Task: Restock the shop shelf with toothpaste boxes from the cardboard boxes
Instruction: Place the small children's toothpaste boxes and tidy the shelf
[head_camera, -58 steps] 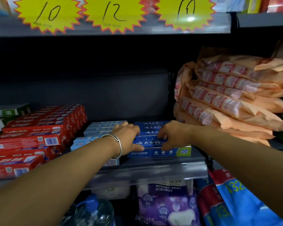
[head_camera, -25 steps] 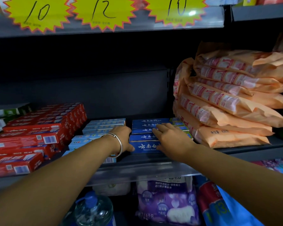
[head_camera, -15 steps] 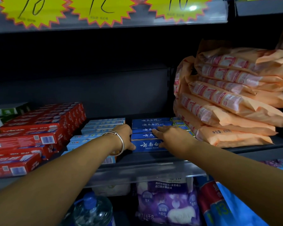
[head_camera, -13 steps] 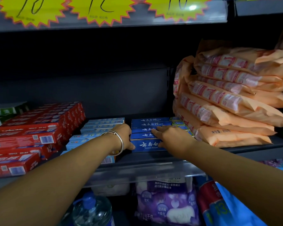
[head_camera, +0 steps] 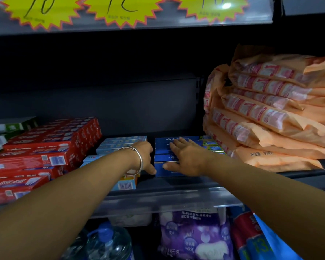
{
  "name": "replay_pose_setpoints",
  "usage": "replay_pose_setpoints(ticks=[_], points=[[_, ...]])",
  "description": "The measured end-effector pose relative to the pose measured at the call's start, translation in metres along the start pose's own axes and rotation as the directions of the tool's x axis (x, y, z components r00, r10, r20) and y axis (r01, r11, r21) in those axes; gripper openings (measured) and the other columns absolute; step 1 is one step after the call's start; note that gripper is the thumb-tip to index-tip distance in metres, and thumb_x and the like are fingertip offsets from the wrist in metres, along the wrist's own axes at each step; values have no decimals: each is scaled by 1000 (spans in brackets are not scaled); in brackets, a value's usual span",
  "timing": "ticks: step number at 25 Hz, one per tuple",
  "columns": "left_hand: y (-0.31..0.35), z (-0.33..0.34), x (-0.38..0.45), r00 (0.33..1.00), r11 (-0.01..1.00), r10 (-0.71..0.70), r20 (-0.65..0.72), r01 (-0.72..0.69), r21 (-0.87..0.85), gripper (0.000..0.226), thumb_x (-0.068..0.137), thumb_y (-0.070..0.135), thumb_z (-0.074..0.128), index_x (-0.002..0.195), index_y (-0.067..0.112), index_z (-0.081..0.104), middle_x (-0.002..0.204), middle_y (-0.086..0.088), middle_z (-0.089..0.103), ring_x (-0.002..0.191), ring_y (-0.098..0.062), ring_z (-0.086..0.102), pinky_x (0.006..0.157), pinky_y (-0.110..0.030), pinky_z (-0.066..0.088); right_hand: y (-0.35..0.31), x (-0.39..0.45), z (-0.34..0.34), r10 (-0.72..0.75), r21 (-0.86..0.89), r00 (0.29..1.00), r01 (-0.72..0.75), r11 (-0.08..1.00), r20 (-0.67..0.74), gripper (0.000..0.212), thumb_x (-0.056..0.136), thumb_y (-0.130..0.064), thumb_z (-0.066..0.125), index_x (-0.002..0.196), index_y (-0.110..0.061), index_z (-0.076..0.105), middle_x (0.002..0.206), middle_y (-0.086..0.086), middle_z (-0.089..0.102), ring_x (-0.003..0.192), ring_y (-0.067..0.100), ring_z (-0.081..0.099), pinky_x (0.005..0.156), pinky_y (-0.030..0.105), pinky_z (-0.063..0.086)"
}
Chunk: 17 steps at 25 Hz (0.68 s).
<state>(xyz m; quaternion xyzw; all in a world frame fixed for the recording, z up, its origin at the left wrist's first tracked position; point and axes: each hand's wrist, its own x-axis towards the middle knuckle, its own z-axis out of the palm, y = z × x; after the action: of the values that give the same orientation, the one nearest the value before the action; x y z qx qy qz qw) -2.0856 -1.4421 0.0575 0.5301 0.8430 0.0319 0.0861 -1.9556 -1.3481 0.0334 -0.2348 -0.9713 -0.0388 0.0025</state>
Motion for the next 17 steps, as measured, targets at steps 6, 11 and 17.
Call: replay_pose_setpoints(ticks=[6,11,17], points=[[-7,3,11,997,998,40,60,-42,36,57,71,32,78,116,10,53,112,-6,62,90,-18,57,82,-31,48,-5,30,0,52,20,986,-56,998,158,107,78,-78,34,150,-12,-8,158,12,-11,145,31,-15,118,50,-5],[-11,5,17,992,998,64,105,-65,2,49,68,32,79,106,10,58,99,-7,62,80,-18,54,74,-32,48,0,34,-2,48,-18,978,-45,999,204,108,74,-80,37,150,-21,-12,157,11,-16,143,32,-21,114,55,-14],[-12,6,17,994,998,62,93,-59,-31,43,67,30,80,99,11,57,91,-1,57,80,-18,54,75,-33,47,4,35,6,4,37,990,-9,999,140,105,75,-79,39,151,-23,-6,159,7,-8,146,27,-9,119,46,-4]])
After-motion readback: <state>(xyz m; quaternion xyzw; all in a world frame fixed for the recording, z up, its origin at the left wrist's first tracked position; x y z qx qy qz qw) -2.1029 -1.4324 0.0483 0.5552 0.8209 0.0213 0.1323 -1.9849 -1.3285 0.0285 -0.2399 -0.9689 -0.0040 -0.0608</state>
